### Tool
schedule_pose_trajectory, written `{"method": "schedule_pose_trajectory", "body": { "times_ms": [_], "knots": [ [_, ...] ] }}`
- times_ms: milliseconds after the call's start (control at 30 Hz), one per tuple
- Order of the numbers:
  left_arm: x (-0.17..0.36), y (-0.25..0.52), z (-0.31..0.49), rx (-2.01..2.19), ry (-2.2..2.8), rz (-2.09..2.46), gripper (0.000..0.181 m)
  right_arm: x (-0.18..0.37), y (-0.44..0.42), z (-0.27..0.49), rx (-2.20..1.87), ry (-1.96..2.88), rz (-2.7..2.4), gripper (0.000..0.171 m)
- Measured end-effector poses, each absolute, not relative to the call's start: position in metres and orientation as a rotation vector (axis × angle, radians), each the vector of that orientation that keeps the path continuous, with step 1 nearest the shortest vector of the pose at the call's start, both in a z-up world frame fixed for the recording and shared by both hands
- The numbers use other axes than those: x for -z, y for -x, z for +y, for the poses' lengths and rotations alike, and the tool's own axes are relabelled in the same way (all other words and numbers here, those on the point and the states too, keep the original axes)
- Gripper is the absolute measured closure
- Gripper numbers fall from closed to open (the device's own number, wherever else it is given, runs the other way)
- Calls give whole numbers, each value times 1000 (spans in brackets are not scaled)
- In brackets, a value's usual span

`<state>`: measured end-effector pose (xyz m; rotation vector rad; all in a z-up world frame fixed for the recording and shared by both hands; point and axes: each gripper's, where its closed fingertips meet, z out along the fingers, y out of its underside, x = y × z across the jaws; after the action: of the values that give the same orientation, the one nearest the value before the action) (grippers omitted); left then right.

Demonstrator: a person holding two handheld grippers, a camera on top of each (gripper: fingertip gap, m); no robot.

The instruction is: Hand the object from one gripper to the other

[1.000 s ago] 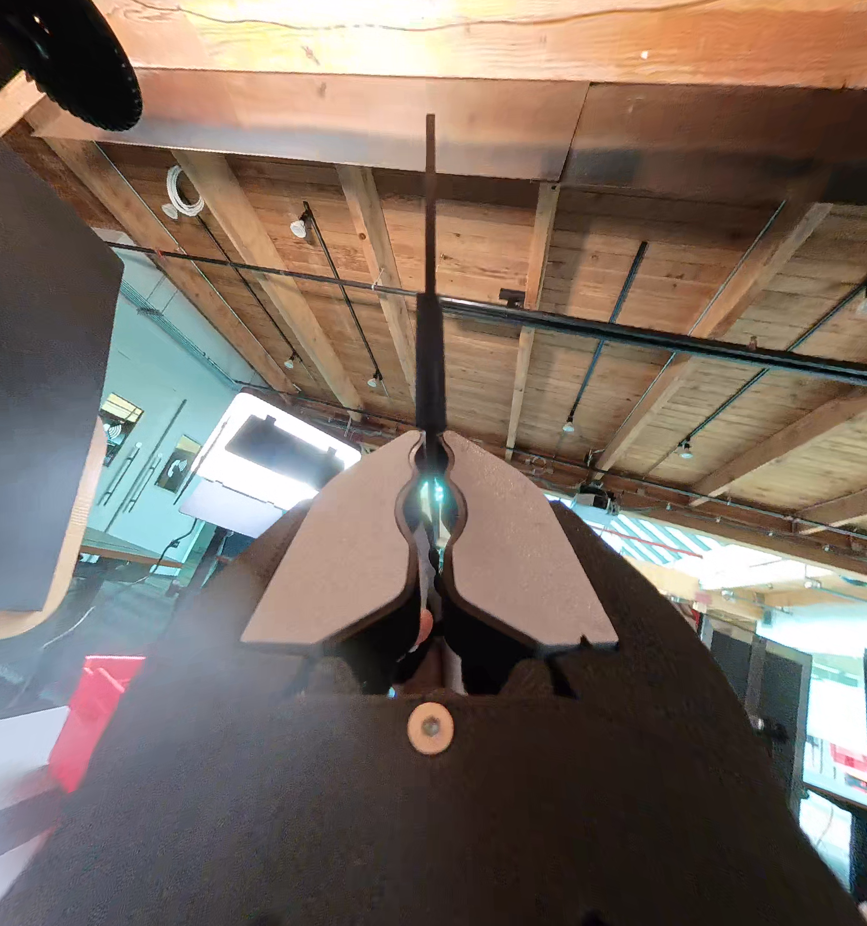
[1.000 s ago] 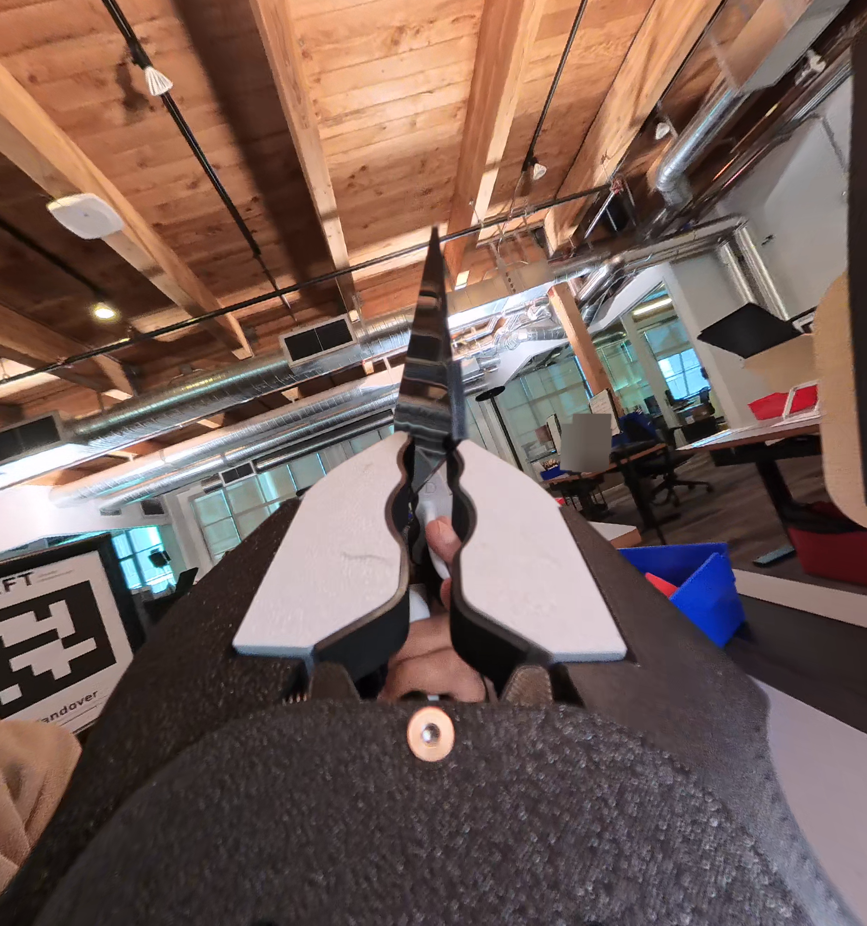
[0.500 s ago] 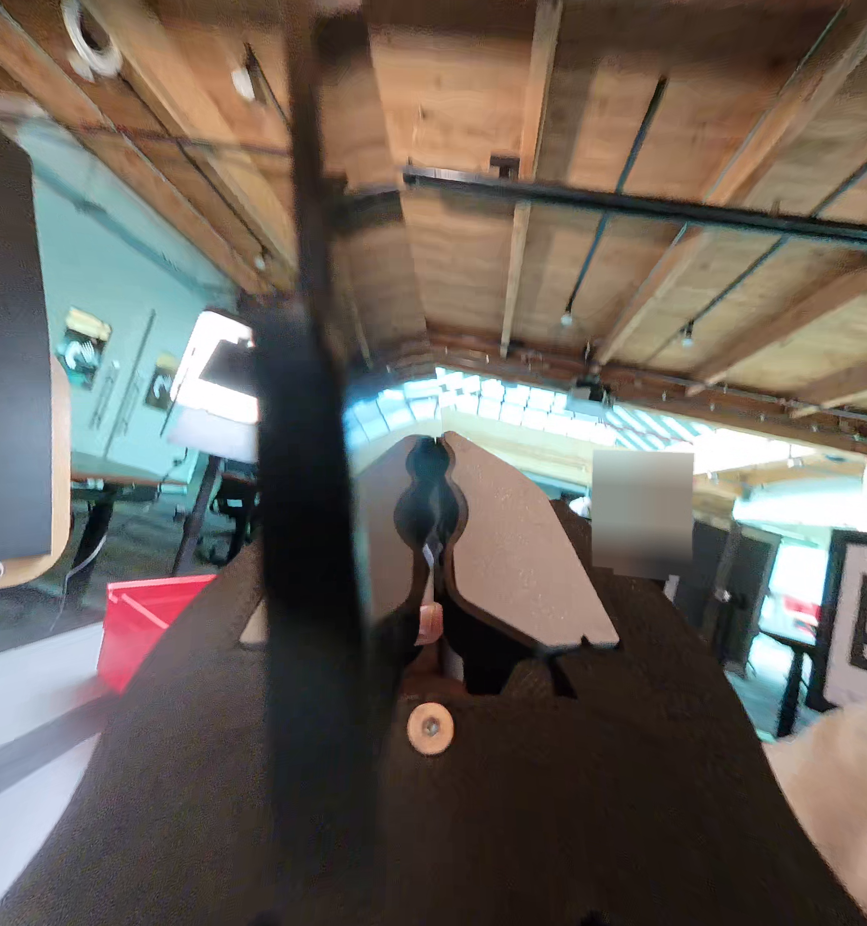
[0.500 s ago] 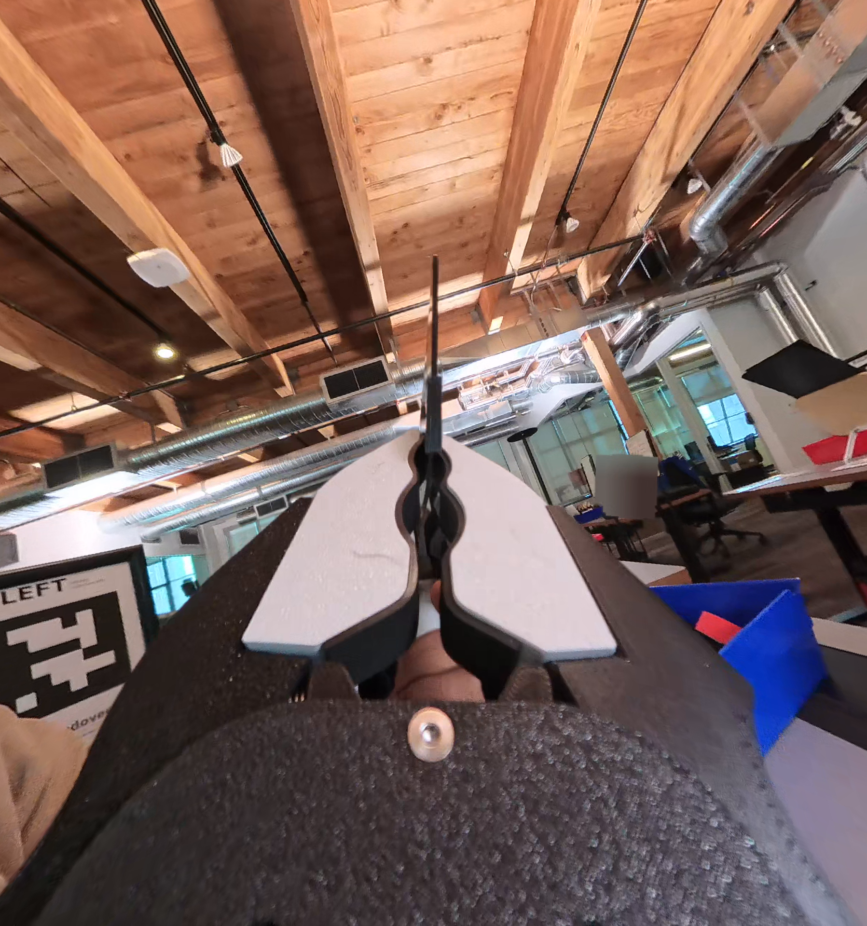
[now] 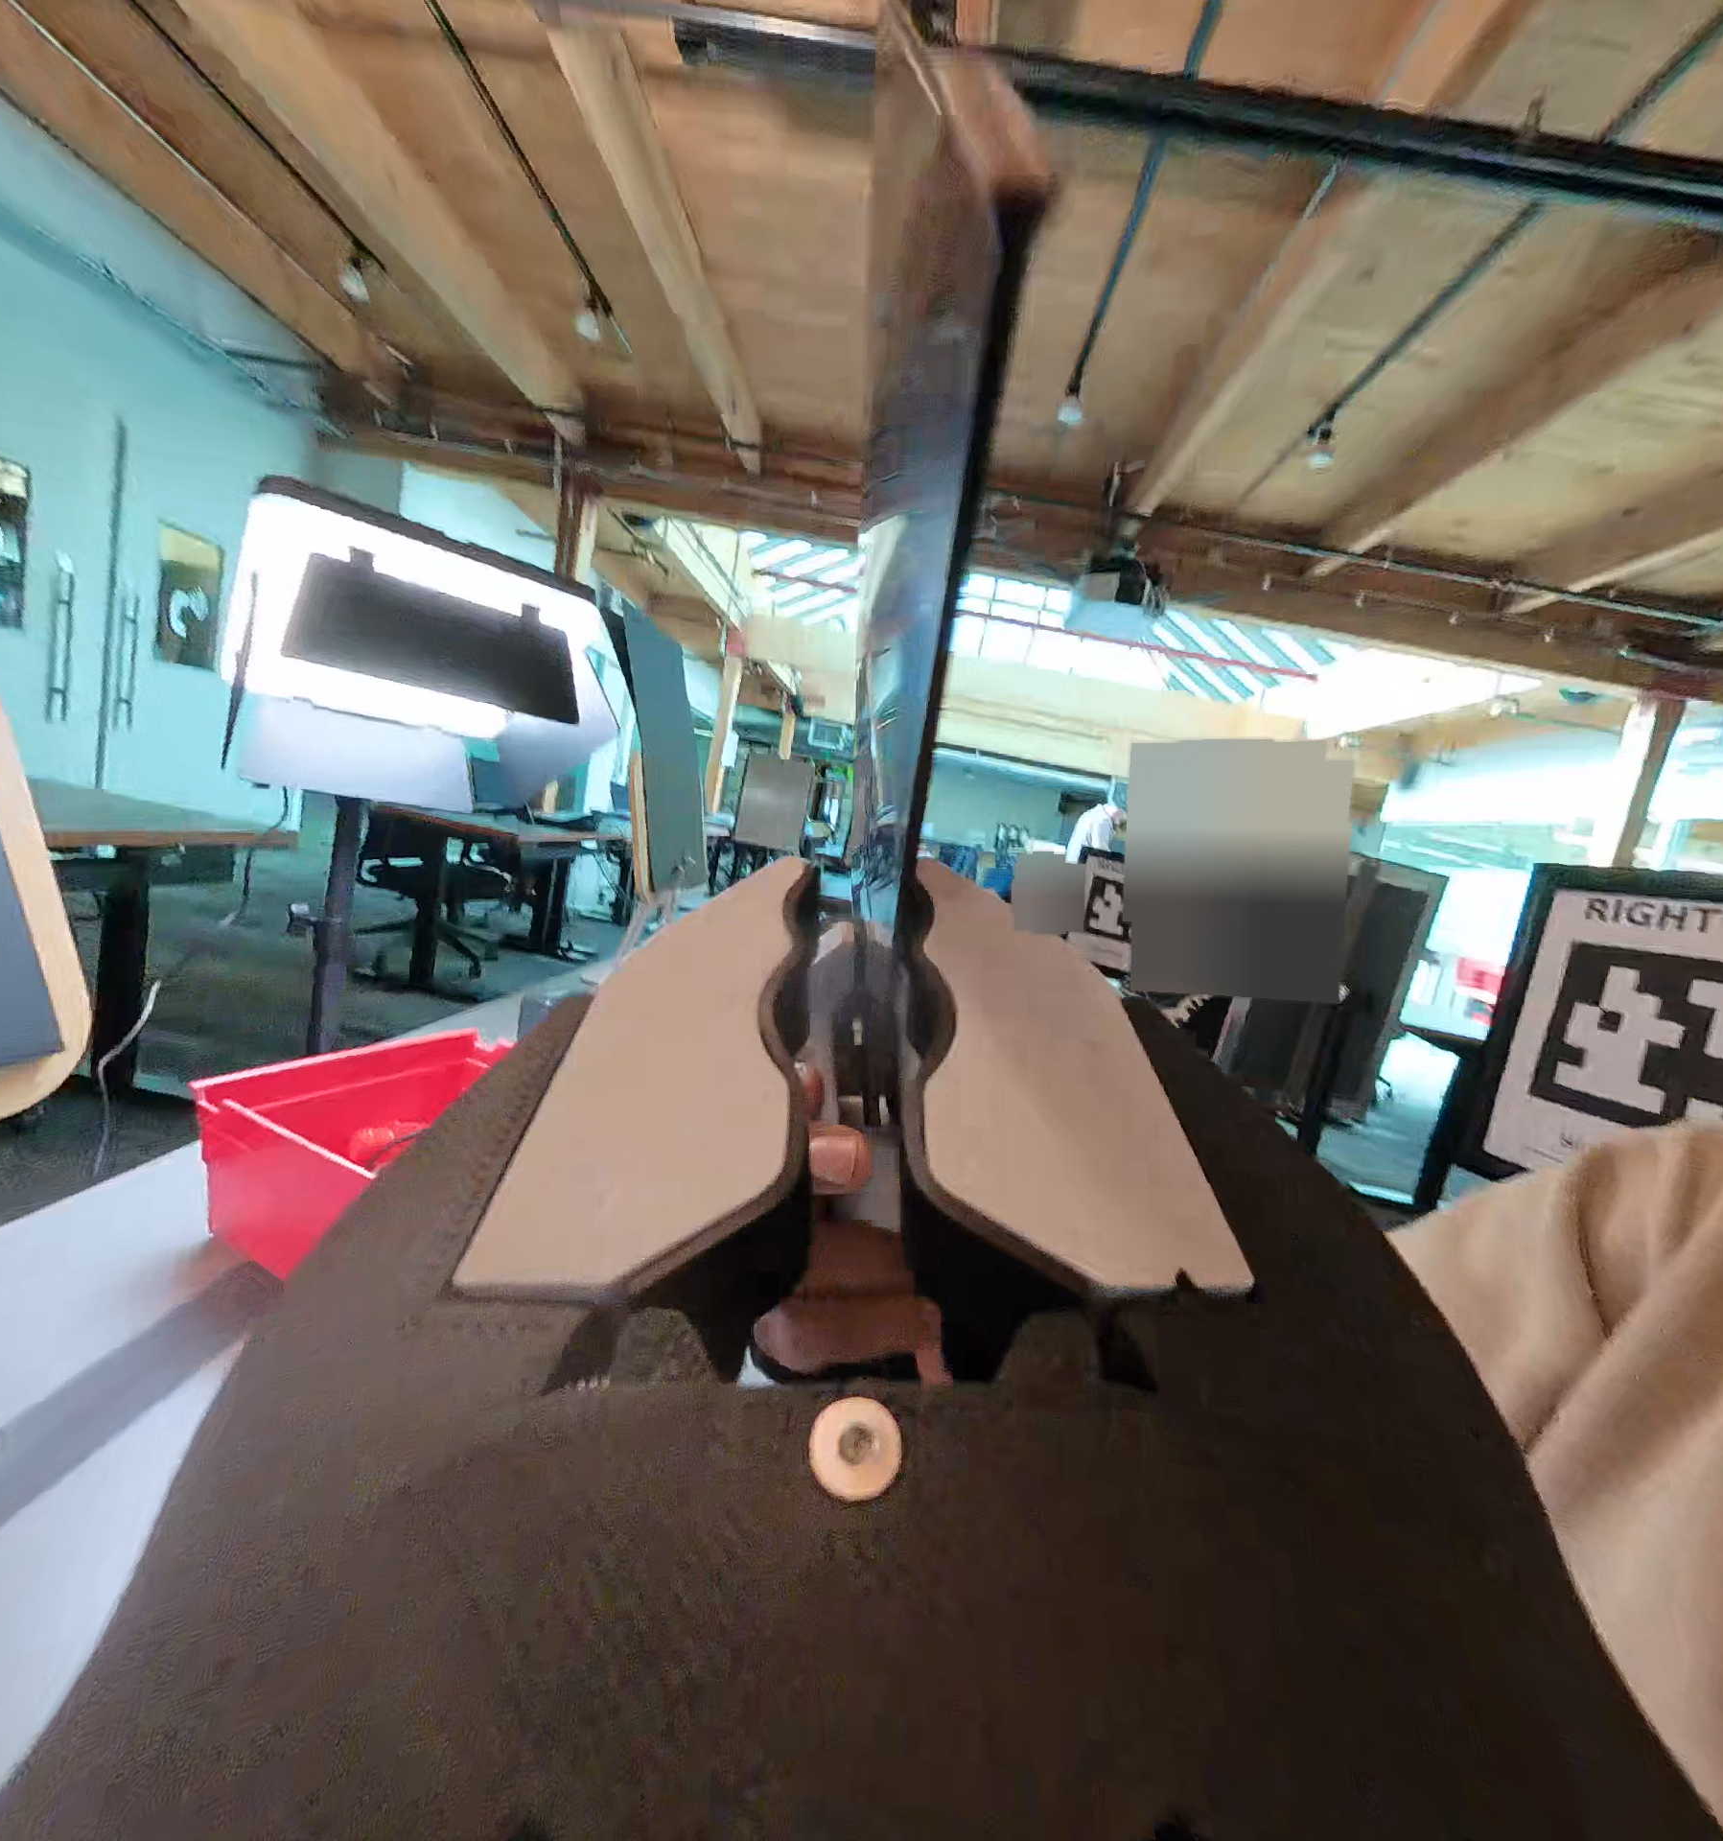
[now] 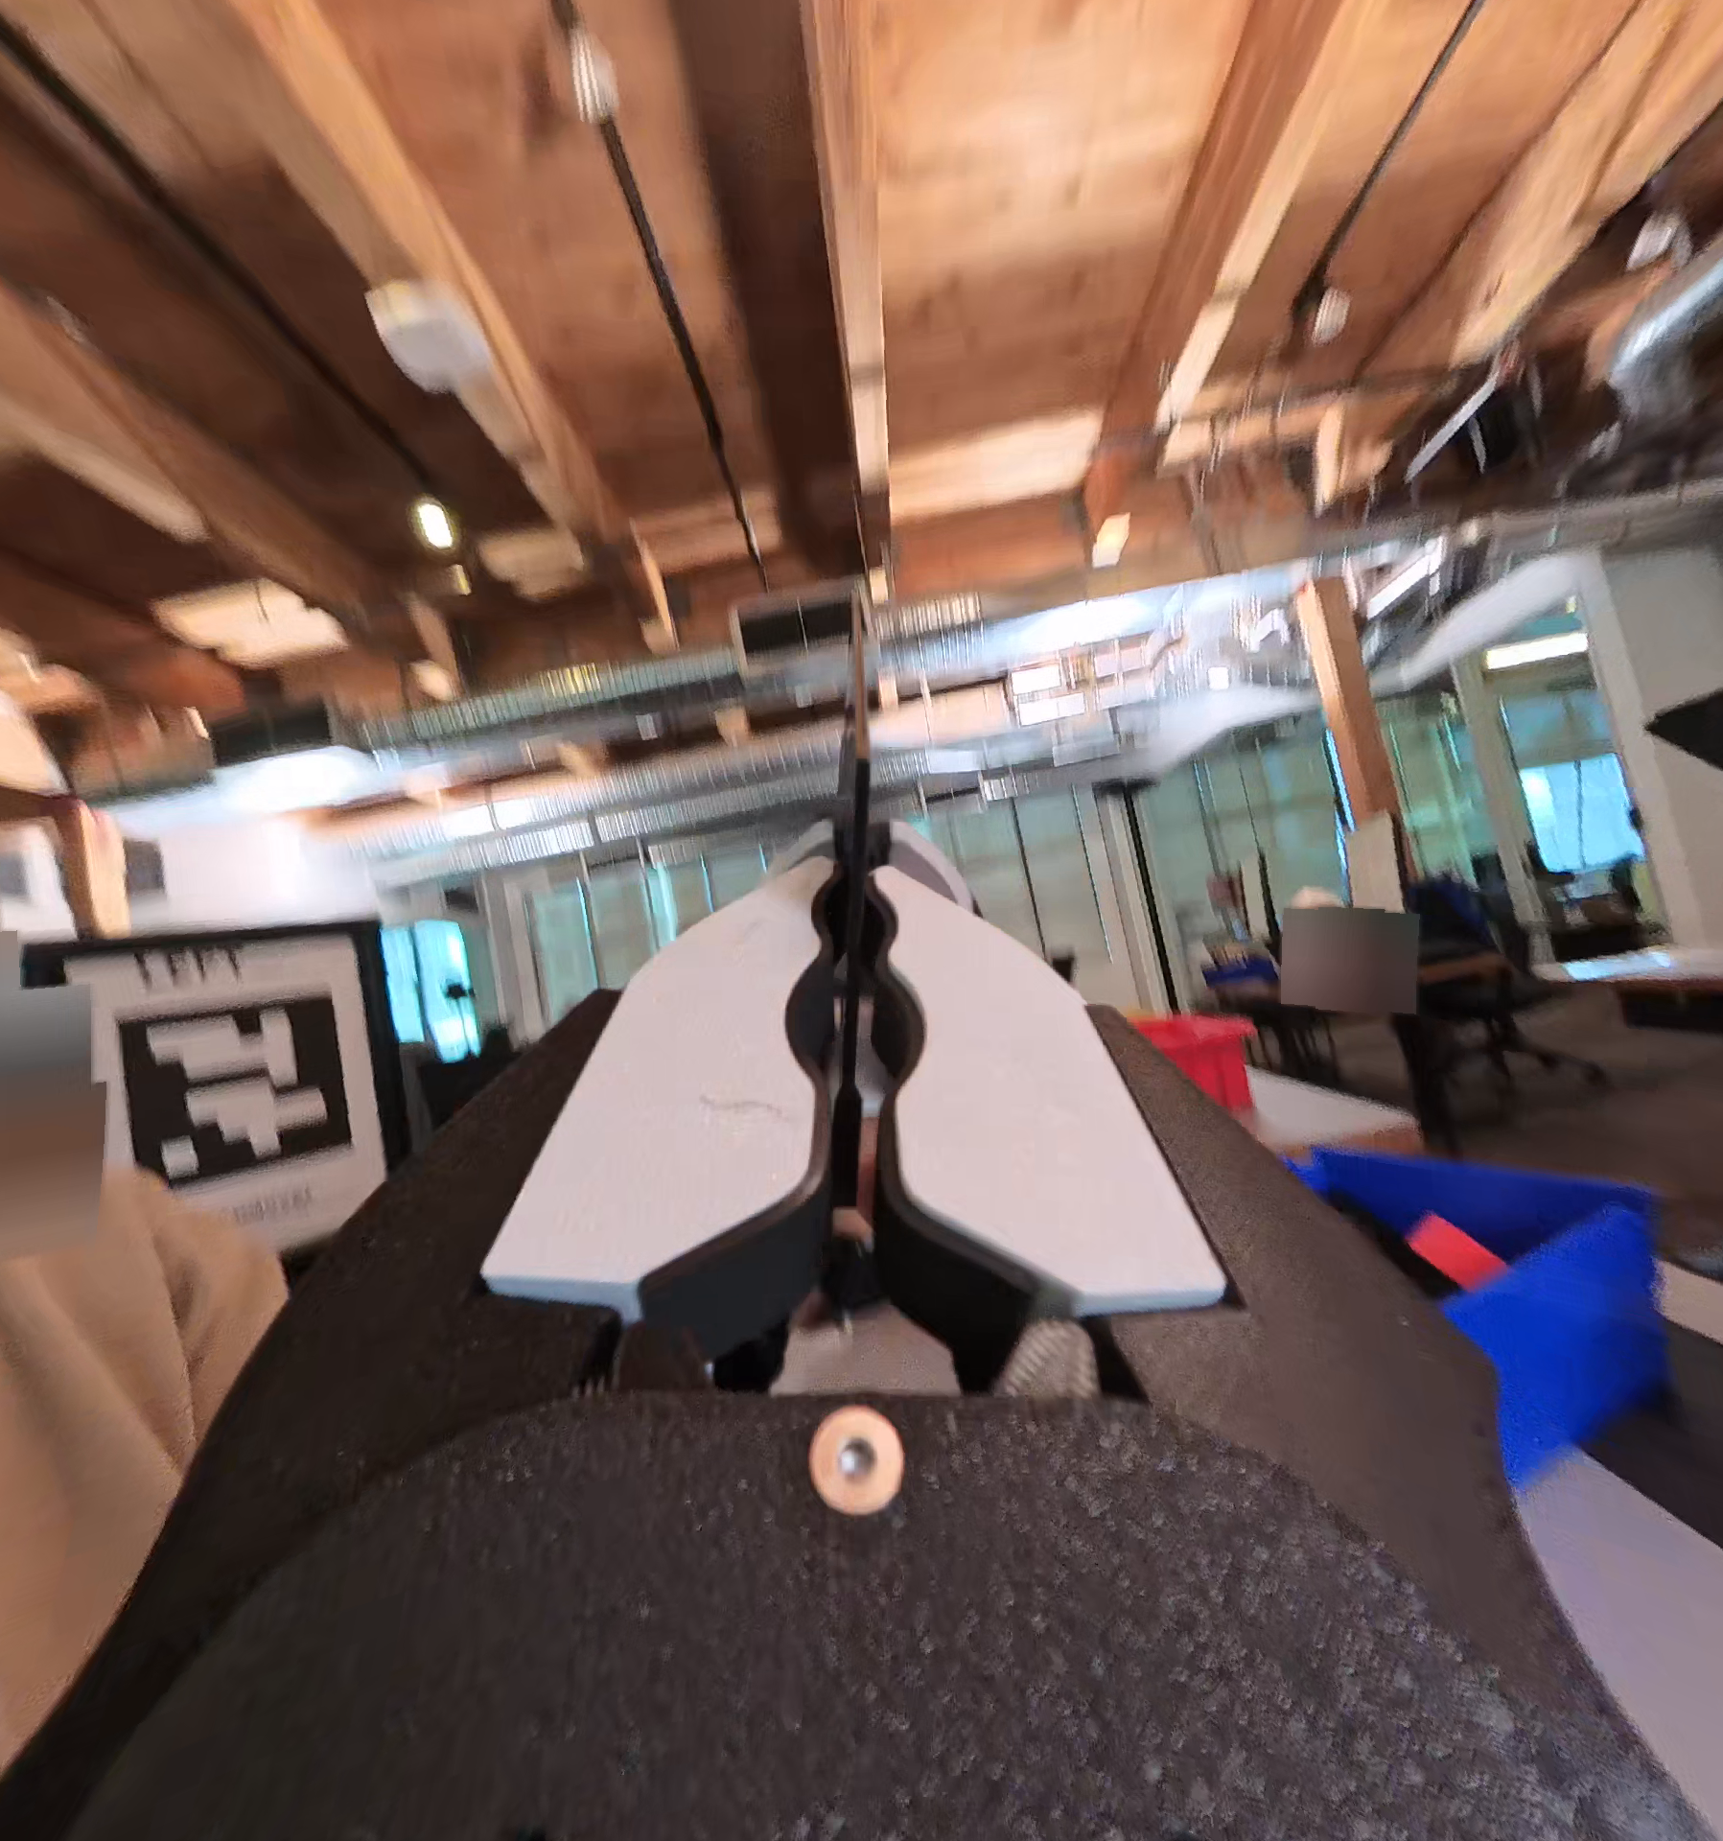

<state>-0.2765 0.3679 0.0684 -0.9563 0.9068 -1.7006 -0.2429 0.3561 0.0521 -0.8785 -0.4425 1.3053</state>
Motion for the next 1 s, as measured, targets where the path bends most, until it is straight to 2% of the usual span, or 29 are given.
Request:
{"method": "schedule_pose_trajectory", "body": {
  "times_ms": [100,200,333,467,533,633,700,833,933,1000],
  "knots": [
    [-67,267,368,1655,925,855,162,-56,229,360,-1371,779,-282,170],
    [-63,259,367,1592,941,845,178,-50,235,363,-1359,778,-254,170],
    [-60,268,374,1568,1043,930,179,-39,249,370,-1309,910,-358,168],
    [-47,282,371,1542,1166,1111,179,-27,251,369,-1115,1052,-588,157],
    [-42,285,370,1554,1191,1159,179,-20,259,364,-1092,1101,-689,168],
    [-50,287,371,1629,1114,1094,178,-21,264,361,-1113,1086,-691,170],
    [-58,284,371,1647,1010,1012,165,-32,258,359,-1166,1007,-611,169],
    [-46,260,351,1684,946,1080,150,-59,230,351,-1298,803,-407,170],
    [-43,242,341,1652,917,1053,156,-64,221,350,-1312,745,-331,170],
    [-45,239,345,1618,914,987,177,-60,224,352,-1310,744,-318,170]
  ]
}}
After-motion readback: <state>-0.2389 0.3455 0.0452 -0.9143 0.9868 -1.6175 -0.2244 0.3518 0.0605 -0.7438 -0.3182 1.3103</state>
